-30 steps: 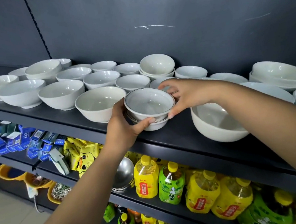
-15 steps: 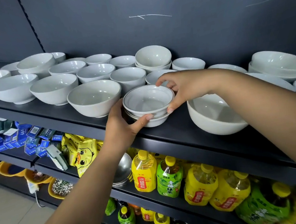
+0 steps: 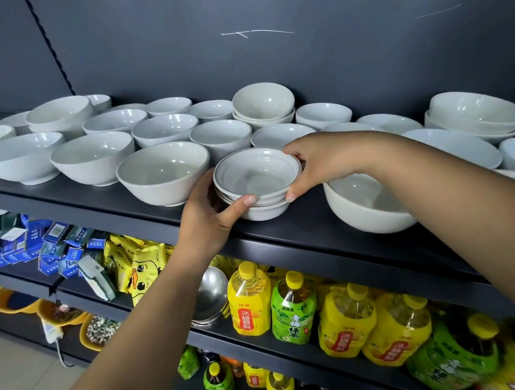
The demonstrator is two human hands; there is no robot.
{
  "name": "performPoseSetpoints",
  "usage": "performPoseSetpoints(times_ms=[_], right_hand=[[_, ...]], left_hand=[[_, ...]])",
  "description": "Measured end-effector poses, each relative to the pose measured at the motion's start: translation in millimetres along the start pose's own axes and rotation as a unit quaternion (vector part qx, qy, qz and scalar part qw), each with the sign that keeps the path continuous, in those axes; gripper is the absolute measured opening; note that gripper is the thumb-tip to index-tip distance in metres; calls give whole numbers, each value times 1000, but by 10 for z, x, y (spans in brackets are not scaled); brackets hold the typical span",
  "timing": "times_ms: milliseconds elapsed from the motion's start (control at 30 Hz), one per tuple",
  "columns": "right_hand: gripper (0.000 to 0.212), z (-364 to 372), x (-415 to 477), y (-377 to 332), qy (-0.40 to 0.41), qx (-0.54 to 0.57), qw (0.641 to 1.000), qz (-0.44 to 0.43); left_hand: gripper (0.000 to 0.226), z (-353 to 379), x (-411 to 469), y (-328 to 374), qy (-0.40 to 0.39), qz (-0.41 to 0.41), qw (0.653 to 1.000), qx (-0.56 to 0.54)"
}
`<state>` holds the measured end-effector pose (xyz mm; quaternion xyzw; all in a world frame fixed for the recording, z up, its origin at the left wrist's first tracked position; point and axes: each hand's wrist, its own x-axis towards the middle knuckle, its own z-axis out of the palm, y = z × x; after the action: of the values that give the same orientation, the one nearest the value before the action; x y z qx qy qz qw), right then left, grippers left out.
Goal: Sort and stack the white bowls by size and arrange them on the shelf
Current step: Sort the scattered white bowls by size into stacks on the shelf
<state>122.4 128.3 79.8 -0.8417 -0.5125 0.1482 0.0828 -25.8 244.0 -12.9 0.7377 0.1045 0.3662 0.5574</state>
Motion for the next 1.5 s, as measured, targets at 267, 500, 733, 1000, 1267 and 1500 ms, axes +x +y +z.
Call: performPoseSetpoints(times_ms=[267,500,733,1000,1267,1500], right_hand=[[72,29,-61,-34,10,31,999,18],[25,77,-277,-126,45,97,994,-19],[31,158,-612,-52,150,80,984,51],[39,725,-1288,-123,563,125,811,96],[45,1135,-1888,169,621,116,735,245],[68,1039,-2132,532,566,310,702,301]], left_hand=[[44,-29,18,39,-19,17,1000,-14],[55,-114,43,72,-74,-15,997,-24],[18,-106,-162,153,-11,-31,999,5],[39,103,-538,354,-10,83,996,35],[69,688,-467,343,-202,-29,979,26],[99,1005,-262,359,-203,-72,977,-10]])
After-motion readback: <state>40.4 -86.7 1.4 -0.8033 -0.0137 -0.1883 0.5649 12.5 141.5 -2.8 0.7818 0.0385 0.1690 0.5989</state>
